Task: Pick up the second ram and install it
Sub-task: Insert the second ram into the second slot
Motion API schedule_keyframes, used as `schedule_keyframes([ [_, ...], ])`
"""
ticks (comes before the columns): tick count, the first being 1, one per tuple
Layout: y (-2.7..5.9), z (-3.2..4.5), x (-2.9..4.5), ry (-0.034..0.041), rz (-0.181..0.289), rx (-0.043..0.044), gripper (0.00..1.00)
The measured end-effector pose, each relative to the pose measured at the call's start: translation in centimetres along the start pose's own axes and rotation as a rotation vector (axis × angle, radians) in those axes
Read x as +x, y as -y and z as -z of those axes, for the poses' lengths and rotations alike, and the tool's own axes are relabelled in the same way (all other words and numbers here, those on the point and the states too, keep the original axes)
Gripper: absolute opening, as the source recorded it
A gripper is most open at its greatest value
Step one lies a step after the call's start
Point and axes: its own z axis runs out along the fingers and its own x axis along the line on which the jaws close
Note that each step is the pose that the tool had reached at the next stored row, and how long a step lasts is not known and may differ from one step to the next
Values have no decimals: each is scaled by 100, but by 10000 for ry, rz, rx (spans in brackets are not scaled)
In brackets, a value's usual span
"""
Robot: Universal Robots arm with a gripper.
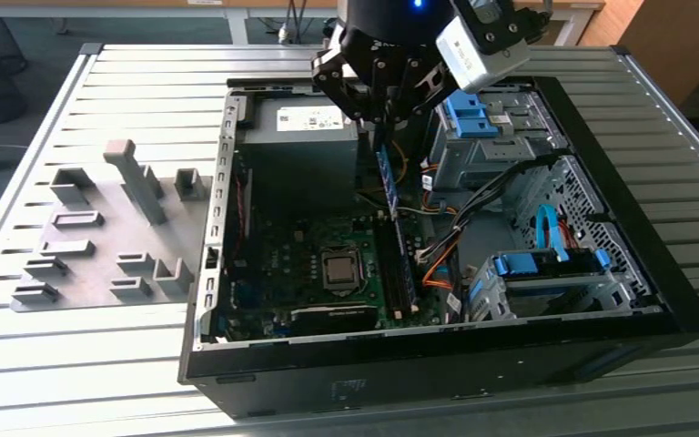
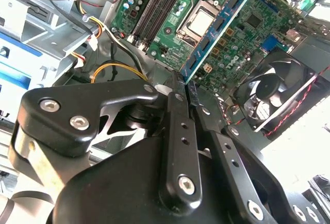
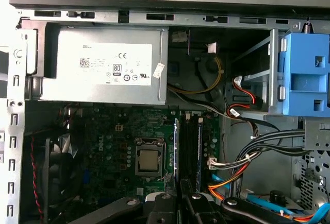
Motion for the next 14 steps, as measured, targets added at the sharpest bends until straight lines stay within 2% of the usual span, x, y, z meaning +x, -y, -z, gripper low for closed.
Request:
schedule_keyframes([
  [10, 0, -3, -7, 0, 1, -1, 14],
  [14, 2, -50, -45, 0, -1, 0, 14],
])
